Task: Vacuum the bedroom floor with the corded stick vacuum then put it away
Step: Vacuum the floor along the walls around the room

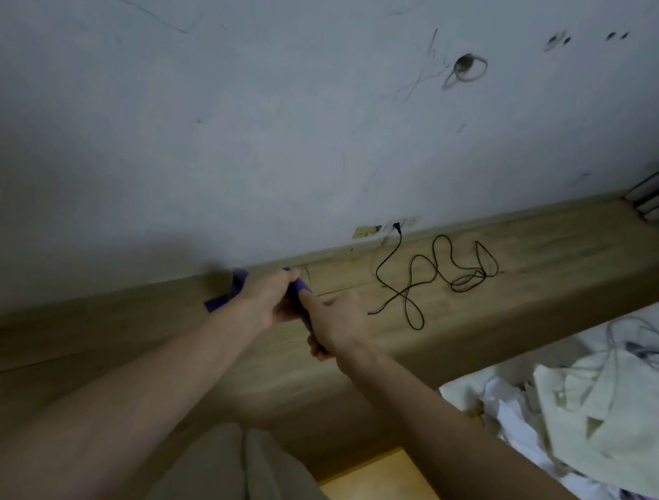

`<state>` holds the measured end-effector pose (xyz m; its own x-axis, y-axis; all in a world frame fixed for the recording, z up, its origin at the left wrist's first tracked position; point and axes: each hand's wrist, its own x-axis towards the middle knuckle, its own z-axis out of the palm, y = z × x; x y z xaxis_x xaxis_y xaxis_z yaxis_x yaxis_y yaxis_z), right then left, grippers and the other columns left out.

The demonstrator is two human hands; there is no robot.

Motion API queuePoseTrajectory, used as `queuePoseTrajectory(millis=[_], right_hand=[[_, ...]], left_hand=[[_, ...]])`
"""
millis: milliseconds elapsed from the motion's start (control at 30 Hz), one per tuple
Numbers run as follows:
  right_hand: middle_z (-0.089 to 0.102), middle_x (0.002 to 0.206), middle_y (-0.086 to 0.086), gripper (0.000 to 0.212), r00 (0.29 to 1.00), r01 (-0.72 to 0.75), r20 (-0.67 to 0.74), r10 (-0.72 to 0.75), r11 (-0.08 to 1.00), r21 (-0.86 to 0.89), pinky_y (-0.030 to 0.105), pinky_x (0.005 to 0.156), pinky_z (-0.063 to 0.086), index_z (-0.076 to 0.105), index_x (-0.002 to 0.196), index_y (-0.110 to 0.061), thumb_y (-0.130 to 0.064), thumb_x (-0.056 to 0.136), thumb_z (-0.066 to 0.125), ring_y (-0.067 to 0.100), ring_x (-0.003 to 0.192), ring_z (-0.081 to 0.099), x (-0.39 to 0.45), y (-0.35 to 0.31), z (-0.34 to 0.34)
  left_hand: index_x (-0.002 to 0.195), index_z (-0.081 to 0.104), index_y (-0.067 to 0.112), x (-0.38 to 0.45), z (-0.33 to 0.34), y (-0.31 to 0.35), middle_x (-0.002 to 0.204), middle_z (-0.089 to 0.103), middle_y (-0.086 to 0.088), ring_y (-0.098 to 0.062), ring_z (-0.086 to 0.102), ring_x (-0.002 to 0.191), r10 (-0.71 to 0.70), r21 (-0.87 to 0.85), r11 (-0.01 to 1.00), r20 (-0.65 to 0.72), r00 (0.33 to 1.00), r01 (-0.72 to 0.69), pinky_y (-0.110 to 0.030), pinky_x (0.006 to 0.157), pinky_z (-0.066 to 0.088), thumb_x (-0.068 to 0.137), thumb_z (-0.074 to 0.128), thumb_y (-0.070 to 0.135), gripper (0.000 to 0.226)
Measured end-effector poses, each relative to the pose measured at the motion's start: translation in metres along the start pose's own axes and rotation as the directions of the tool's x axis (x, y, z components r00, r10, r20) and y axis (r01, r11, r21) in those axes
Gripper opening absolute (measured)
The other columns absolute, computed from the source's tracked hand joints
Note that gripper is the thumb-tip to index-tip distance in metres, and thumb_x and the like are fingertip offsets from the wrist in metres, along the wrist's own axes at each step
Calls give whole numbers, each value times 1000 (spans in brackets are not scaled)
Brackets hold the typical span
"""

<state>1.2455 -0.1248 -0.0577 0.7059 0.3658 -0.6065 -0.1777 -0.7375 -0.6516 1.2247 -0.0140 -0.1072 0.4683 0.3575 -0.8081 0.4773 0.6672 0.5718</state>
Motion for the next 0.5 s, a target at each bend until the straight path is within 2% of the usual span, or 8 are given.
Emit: queuePoseTrajectory(millis=[167, 200, 267, 300, 367, 500], right_hand=[[59, 60, 9, 48, 999, -20, 43, 19, 999, 34, 22, 40, 42, 63, 105, 5, -40, 99, 47, 15, 43, 53, 6, -4, 22], [59, 60, 9, 49, 999, -23, 47, 22, 1000, 17, 23, 41, 43, 63, 104, 5, -40, 100, 46, 16, 44, 53, 7, -9, 24], [59, 60, 10, 47, 998, -23, 58, 23, 1000, 4, 23, 40, 43, 61, 103, 5, -40, 100, 46, 16, 43, 53, 4, -13, 27], [58, 60, 9, 45, 998, -24, 66, 23, 1000, 6, 22, 38, 42, 60, 103, 4, -39, 100, 46, 15, 40, 52, 1, -12, 28], [57, 59, 8, 41, 997, -24, 77, 24, 1000, 6, 21, 36, 42, 60, 97, 2, -38, 100, 47, 12, 36, 51, -7, -8, 29], [58, 60, 7, 41, 998, -1, 62, 0, 1000, 17, 22, 38, 42, 62, 95, 1, -37, 100, 47, 11, 36, 52, -12, -6, 26]], left_hand=[[122, 54, -8, 16, -14, 4, 108, 64, -23, -32, 65, 85, 13, 41, 999, -96, 995, -10, -35, 56, 53, 93, 59, 22, 42], [120, 54, -8, 15, -15, 7, 107, 63, -21, -32, 63, 89, 17, 50, 999, -95, 995, -12, -38, 64, 55, 94, 57, 22, 39], [105, 53, 1, 7, -15, 9, 93, 59, -15, -30, 60, 89, 33, 104, 994, -110, 993, -21, -44, 84, 51, 97, 52, 18, 19], [97, 53, 3, 4, -16, 8, 88, 58, -14, -27, 59, 84, 35, 132, 991, -113, 993, -20, -43, 84, 50, 97, 50, 16, 13], [87, 55, 7, 3, -21, 1, 87, 61, -14, -25, 60, 77, 31, 172, 985, -97, 995, -14, -37, 74, 51, 96, 52, 17, 14], [106, 59, 4, 10, -28, -6, 103, 66, -16, -28, 64, 89, 38, 195, 981, -97, 995, -19, -37, 86, 52, 95, 56, 28, 27]])
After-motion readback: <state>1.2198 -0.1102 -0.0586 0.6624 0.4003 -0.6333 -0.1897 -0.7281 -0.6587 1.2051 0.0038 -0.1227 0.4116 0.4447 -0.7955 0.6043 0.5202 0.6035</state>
